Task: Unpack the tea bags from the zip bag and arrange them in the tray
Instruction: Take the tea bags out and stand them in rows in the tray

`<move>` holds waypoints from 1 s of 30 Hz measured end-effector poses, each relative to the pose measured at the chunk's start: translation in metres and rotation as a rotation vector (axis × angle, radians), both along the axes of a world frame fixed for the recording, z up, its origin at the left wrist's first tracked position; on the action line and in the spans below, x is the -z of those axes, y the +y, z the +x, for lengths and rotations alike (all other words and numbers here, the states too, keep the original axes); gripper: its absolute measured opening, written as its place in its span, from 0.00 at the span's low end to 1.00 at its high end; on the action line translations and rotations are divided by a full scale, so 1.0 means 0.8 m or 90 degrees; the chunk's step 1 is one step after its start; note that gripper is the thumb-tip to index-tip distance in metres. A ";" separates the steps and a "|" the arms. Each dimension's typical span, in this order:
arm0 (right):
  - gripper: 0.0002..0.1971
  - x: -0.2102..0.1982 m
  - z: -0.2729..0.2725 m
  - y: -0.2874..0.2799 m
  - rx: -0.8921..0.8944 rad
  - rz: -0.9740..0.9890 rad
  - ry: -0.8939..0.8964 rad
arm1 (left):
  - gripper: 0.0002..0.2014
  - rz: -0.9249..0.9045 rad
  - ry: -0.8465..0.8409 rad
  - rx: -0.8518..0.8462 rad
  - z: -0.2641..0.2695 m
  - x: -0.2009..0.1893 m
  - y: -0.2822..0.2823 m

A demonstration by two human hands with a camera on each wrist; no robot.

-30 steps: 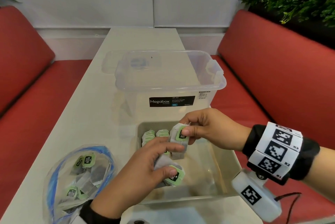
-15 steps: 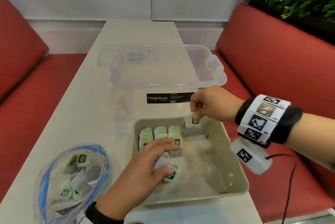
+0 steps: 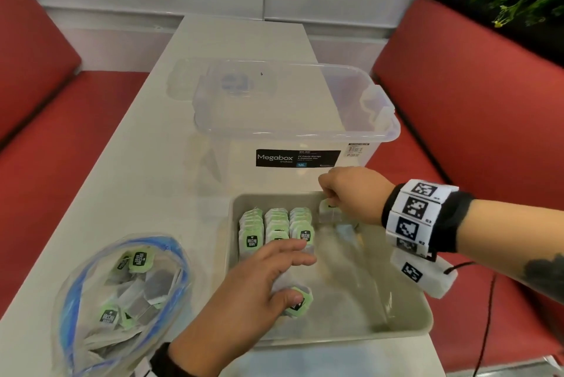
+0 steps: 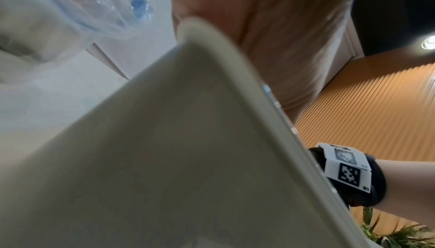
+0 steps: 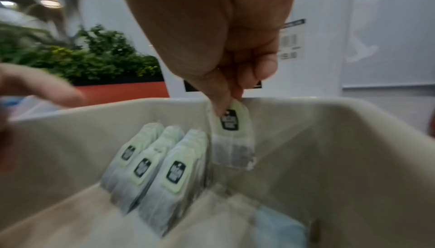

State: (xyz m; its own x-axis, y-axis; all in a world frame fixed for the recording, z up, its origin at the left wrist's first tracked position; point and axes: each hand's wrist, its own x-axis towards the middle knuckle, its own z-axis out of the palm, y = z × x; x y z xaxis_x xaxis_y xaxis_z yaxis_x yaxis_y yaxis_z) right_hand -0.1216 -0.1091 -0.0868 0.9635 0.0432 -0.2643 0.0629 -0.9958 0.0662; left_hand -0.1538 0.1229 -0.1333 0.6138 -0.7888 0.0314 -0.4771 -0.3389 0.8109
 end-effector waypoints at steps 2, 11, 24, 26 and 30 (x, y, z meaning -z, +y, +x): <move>0.08 0.002 -0.008 0.010 -0.006 -0.048 -0.010 | 0.25 0.001 0.000 0.003 -0.001 -0.001 -0.001; 0.08 0.002 -0.004 0.033 0.109 -0.099 0.067 | 0.25 0.004 0.003 0.008 -0.004 -0.001 0.001; 0.09 0.005 -0.002 0.053 0.026 -0.222 0.112 | 0.23 0.004 0.006 0.024 -0.004 0.003 0.003; 0.09 0.004 -0.003 0.055 0.018 -0.222 0.119 | 0.23 0.001 0.011 0.023 -0.004 0.004 0.003; 0.08 0.003 -0.004 0.059 0.008 -0.241 0.125 | 0.23 0.000 0.013 0.022 -0.003 0.003 0.004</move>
State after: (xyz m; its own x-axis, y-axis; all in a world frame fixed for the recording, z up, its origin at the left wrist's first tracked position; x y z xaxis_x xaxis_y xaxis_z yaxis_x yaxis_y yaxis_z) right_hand -0.1246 -0.0621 -0.0890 0.8928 -0.1035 -0.4384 0.0991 -0.9043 0.4152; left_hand -0.1564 0.1260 -0.1359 0.5871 -0.8093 0.0196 -0.4717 -0.3223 0.8208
